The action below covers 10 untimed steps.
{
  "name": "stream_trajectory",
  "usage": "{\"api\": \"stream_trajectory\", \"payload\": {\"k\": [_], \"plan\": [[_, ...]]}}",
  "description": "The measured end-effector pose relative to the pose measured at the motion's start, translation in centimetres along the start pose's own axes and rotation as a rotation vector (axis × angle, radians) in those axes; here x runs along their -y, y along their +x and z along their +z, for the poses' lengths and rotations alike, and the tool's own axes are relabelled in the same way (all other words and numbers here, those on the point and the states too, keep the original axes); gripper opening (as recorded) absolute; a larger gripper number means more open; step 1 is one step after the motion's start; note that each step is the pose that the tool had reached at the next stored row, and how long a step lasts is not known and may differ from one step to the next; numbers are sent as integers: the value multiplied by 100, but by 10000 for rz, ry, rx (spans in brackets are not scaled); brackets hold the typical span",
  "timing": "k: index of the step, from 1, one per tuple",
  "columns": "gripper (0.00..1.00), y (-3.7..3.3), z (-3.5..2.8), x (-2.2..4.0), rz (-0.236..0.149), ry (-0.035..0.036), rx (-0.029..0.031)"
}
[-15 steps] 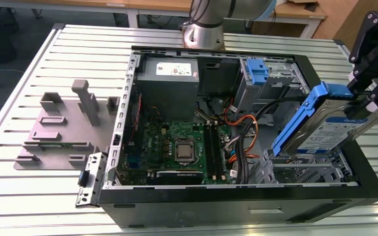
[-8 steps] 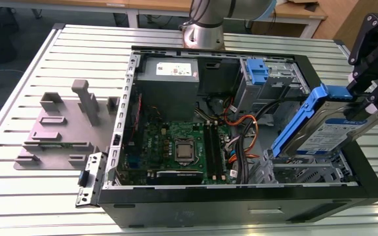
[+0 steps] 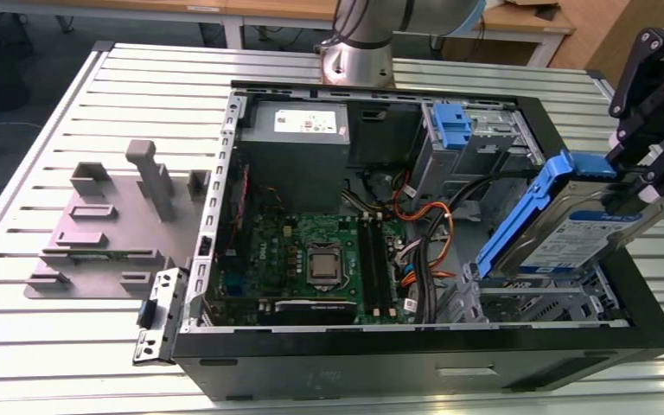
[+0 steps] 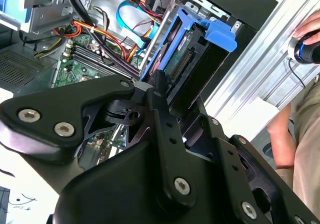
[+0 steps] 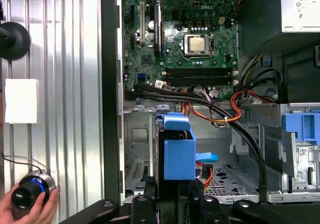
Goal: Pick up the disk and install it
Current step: 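Pick up the disk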
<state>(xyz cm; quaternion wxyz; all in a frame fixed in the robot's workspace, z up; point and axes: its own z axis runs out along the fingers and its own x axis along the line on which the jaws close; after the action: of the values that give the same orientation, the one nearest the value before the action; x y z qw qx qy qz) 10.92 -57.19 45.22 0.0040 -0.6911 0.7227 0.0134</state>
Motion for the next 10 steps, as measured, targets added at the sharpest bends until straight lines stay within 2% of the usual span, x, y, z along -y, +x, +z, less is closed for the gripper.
{"api": "stream_trajectory", "payload": {"k": [10], "plan": [[35,2,9,-14,0,0,0]]}}
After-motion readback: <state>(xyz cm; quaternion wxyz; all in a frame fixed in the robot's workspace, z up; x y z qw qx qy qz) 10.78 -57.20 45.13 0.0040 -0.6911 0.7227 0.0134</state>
